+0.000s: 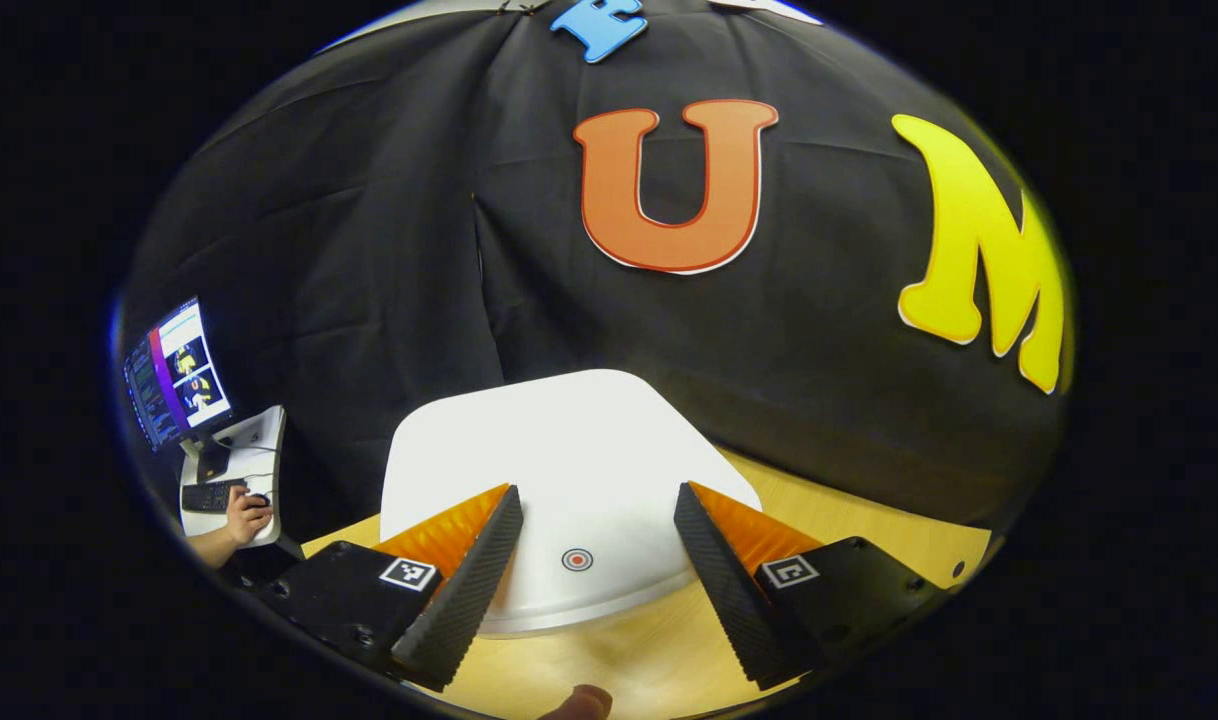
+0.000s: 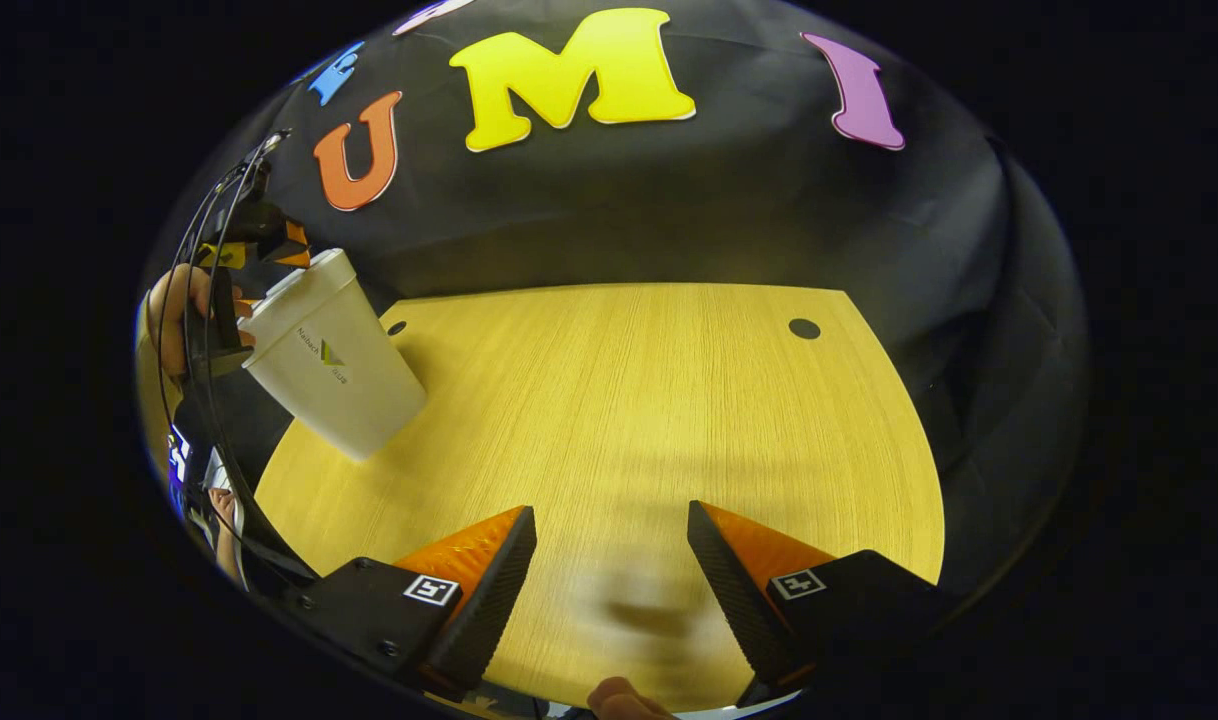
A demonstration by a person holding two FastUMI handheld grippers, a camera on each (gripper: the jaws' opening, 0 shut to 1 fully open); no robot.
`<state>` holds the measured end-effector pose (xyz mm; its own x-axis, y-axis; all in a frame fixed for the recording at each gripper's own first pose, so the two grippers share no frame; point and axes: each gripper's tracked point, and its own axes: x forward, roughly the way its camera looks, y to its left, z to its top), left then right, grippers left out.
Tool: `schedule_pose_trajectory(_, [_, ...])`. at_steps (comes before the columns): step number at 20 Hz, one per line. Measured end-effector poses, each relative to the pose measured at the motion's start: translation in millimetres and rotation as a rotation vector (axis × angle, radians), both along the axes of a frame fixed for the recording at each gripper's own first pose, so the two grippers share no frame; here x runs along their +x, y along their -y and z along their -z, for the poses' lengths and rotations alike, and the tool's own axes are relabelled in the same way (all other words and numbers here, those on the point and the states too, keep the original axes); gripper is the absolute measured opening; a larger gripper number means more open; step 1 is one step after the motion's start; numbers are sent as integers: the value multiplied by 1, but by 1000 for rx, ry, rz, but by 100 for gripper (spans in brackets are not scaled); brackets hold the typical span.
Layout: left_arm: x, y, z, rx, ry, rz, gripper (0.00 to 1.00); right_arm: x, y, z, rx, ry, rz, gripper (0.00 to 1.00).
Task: Press the lid of the desktop garbage bin to open it, pick up the crumpled paper on the desktop and throw it into the bin, then pick up the pop can on the desktop and drop it into the bin, and finally close the garbage bin lid.
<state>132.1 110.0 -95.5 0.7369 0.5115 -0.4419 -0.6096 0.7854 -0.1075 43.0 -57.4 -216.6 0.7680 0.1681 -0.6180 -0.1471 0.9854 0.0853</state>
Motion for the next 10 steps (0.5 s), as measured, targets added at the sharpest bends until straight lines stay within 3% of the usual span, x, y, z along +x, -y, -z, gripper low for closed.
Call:
schedule_pose_trajectory(2, [0, -5, -7, 52, 19, -2, 100, 5, 0, -2, 1, 9, -13, 97])
schedule_pose_trajectory(7, [1, 1, -16, 57, 38, 17, 100, 11, 4, -16, 15, 52, -41, 97])
schedule_pose_trajectory(10, [-11, 4, -46, 92, 98, 33, 100, 13, 9, -35, 14, 121, -51, 97])
